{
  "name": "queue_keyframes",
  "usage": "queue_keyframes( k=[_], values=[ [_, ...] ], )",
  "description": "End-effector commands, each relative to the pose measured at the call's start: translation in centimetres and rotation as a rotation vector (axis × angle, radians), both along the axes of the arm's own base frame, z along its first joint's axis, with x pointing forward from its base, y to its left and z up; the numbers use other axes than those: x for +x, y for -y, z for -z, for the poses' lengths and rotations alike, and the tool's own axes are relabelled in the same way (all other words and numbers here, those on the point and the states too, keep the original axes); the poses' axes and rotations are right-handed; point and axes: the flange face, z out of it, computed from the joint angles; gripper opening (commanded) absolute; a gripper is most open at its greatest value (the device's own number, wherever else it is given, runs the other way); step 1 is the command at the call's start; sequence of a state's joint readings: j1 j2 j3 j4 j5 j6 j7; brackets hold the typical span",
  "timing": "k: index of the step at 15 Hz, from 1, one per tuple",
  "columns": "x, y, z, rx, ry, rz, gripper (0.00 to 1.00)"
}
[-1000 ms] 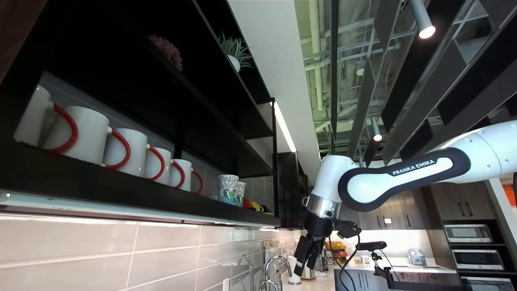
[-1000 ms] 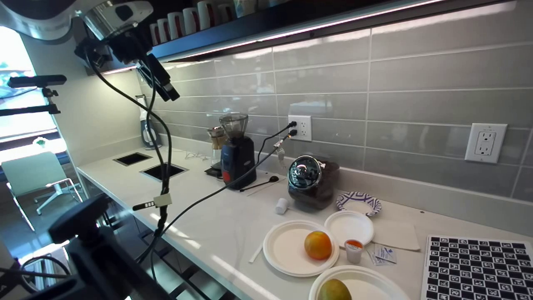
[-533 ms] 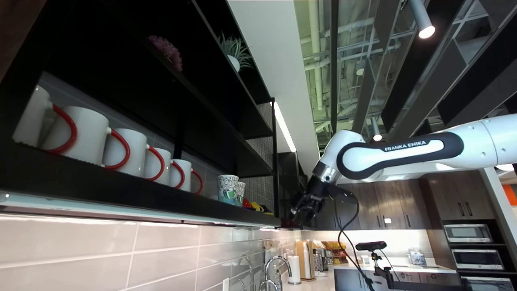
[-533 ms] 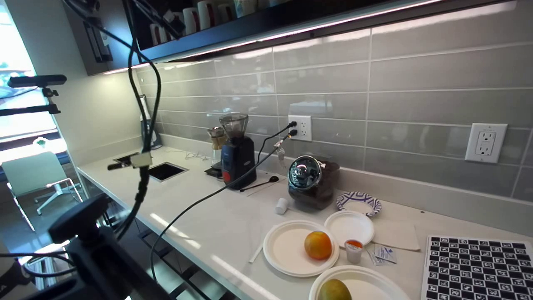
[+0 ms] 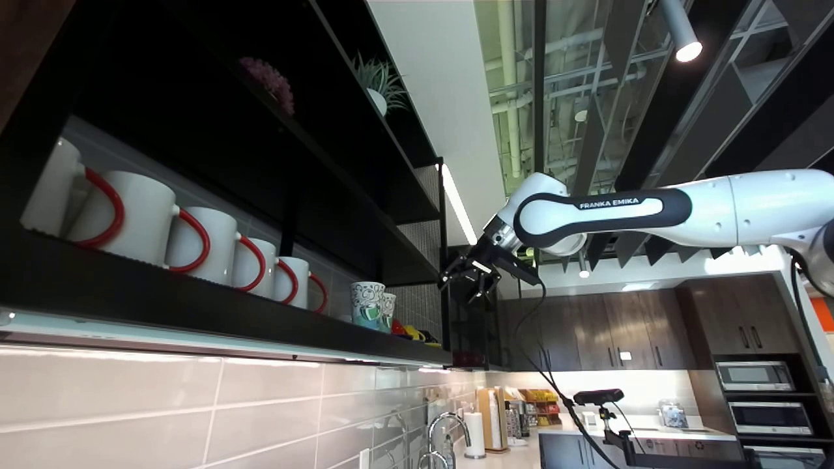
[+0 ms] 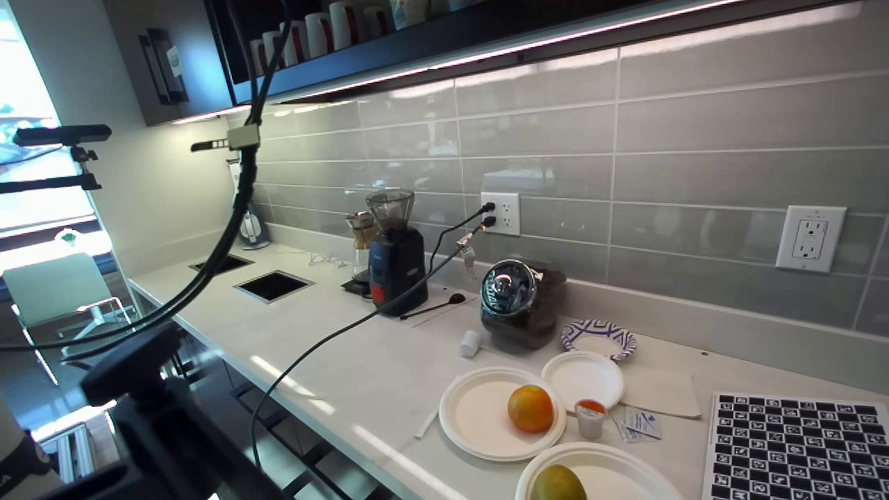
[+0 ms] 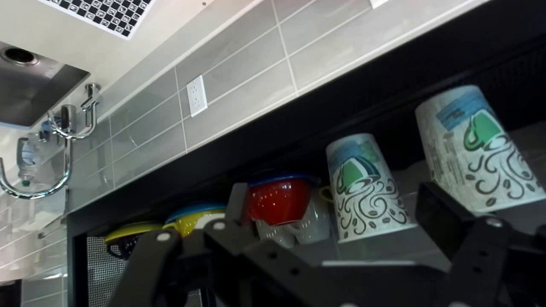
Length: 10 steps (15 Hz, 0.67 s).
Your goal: Stack the cups together, then put them upside down
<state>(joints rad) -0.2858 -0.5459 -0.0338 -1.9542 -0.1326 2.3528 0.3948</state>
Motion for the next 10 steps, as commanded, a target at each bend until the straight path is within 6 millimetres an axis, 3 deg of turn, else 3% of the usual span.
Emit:
queue_keyframes(
  k=[1, 2, 5, 8, 10],
  values=[
    [3.4, 1.3, -2.1, 0.016, -0.006, 0.052, 1.0],
    [1.6, 0.7, -1.2, 0.006, 0.012, 0.021, 1.0],
    [3.3, 1.3, -1.3, 0.015, 0.0, 0.03, 1.0],
    [3.4, 1.3, -1.4, 0.016, -0.001, 0.031, 1.0],
    [3.7, 3.1, -2.3, 0.033, 0.026, 0.084, 1.0]
  ],
)
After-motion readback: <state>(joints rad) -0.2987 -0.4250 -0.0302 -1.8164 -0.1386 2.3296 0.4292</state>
